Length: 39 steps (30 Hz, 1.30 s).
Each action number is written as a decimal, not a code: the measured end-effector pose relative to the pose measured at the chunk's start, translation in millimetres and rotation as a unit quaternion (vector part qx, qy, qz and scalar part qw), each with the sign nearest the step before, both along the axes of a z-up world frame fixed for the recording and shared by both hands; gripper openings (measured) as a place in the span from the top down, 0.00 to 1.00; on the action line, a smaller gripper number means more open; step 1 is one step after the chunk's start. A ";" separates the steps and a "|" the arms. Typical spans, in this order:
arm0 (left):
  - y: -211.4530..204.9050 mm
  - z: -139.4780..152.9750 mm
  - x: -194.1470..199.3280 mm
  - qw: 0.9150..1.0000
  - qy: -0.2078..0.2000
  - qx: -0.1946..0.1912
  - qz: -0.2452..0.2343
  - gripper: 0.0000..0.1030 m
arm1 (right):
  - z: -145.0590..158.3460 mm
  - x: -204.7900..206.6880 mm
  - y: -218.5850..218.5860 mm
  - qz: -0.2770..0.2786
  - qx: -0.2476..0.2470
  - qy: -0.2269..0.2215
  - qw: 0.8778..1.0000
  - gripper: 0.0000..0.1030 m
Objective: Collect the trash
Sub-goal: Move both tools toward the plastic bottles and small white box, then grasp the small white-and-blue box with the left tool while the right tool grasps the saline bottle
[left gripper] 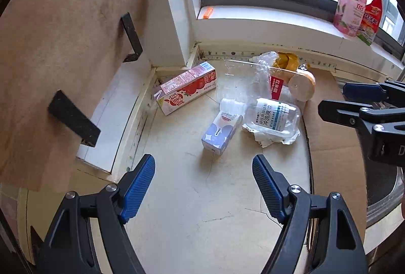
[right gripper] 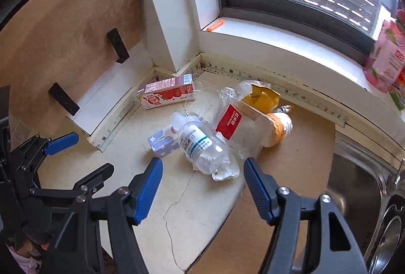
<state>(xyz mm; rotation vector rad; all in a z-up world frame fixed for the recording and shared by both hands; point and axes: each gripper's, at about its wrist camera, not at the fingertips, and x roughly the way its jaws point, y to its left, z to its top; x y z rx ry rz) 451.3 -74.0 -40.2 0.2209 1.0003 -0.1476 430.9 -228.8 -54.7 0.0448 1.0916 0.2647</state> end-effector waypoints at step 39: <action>-44.8 -116.0 128.0 0.991 0.131 0.020 -0.027 0.54 | -84.5 49.0 -52.1 -0.013 0.152 0.058 0.987 0.44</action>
